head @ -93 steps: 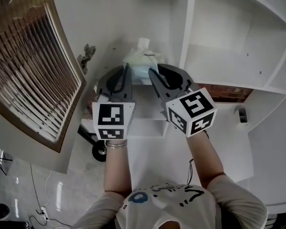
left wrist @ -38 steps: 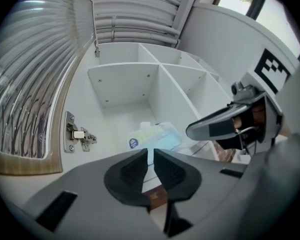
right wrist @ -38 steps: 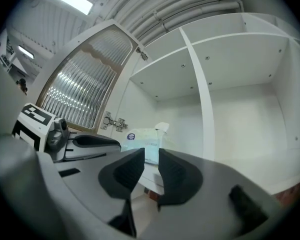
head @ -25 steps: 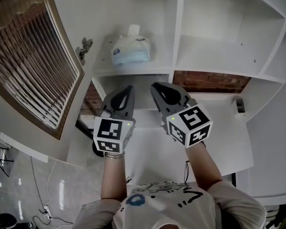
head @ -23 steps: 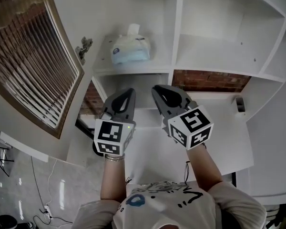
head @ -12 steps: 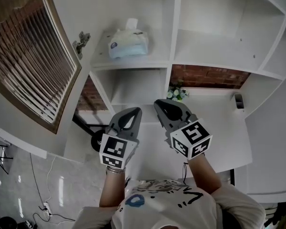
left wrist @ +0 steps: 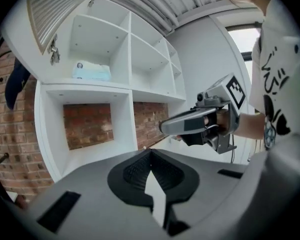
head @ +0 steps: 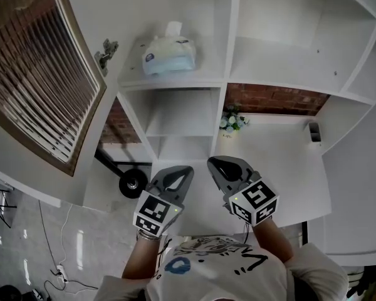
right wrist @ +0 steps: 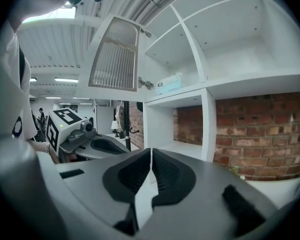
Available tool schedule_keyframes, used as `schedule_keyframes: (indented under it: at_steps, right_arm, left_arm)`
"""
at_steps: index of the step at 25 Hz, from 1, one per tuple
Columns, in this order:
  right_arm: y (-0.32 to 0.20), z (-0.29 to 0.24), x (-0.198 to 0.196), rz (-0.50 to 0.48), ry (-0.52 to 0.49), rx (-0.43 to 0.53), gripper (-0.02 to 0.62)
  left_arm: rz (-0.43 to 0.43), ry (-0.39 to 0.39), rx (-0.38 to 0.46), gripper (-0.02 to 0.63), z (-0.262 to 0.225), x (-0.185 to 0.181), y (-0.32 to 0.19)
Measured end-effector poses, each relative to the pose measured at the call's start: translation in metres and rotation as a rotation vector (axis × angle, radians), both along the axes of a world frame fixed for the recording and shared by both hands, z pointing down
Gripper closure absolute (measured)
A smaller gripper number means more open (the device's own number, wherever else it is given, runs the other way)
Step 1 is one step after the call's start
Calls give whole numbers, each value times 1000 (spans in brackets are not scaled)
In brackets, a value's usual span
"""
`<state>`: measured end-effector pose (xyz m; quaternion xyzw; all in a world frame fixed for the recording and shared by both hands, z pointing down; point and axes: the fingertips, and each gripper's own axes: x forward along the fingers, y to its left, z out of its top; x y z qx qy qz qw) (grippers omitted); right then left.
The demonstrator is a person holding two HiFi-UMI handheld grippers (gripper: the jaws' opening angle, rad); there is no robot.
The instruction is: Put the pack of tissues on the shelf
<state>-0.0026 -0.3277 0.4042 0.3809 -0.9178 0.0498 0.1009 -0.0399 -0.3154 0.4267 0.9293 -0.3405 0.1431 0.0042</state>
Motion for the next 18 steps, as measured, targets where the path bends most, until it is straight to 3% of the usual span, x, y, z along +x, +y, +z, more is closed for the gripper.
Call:
schedule_keyframes:
  at_steps: [13, 18]
  right_arm:
    - [24, 32, -4, -73, -47, -67, 569]
    - [30, 37, -2, -83, -56, -75, 571]
  left_arm:
    - [3, 31, -108, 591, 36, 2, 24]
    - [40, 42, -120, 591, 37, 7, 30]
